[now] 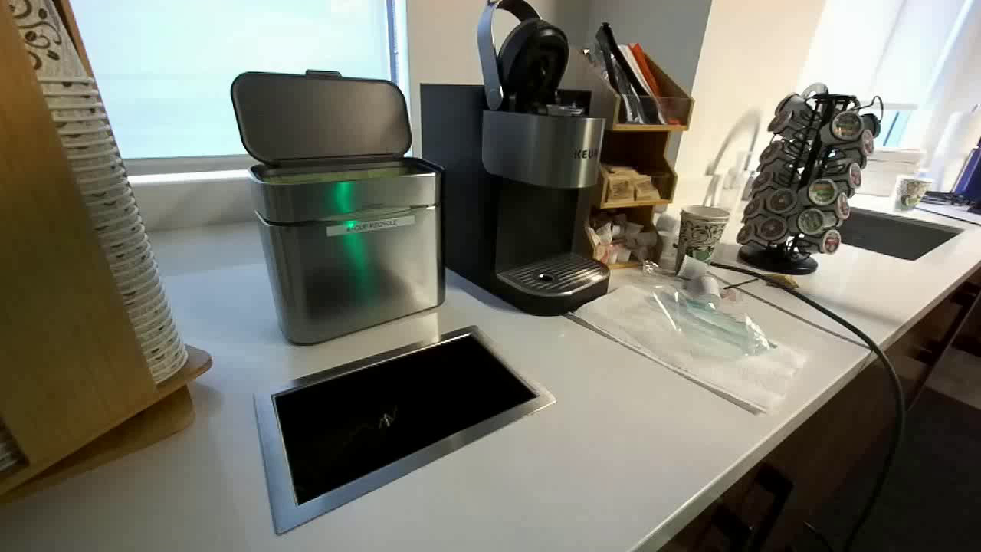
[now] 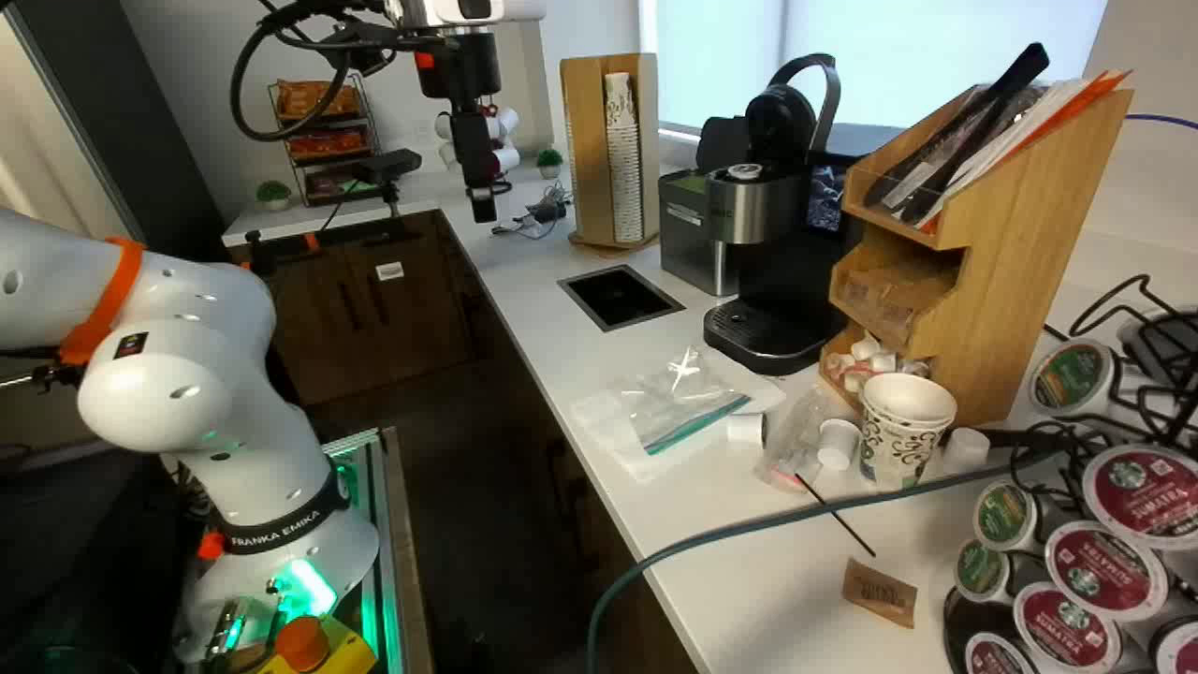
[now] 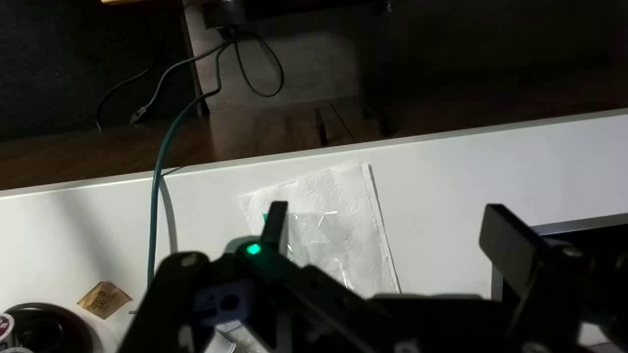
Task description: Unstack the cups on the table
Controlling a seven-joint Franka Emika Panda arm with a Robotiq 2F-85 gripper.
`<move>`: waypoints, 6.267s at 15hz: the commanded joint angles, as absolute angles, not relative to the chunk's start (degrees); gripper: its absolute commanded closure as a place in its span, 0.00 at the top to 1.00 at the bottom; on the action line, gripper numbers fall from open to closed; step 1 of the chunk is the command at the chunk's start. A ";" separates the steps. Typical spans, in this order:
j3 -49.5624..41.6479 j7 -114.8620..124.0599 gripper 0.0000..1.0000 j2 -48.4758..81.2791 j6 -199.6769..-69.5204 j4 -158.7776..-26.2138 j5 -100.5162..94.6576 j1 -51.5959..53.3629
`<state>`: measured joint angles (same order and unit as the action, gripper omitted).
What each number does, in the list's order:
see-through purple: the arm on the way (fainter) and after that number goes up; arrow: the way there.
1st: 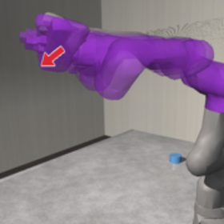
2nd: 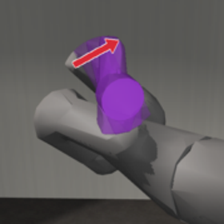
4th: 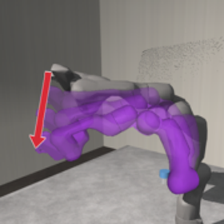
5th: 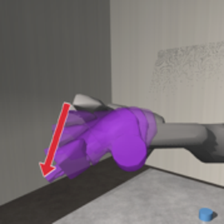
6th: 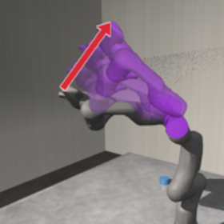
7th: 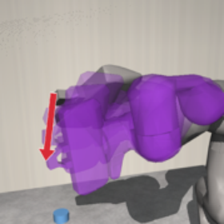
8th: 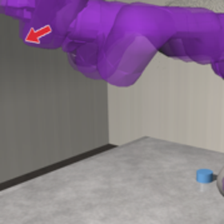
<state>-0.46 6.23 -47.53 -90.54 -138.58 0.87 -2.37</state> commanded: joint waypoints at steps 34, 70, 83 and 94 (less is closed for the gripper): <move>-12.04 8.61 1.00 -36.91 -96.32 -129.98 -15.67 -16.38; -11.71 39.38 1.00 -1.31 -119.96 -116.02 -5.31 -15.30; -12.73 52.05 1.00 8.70 -151.98 -118.73 0.51 -11.49; -11.78 46.44 0.99 14.52 -151.17 -116.05 13.54 -12.07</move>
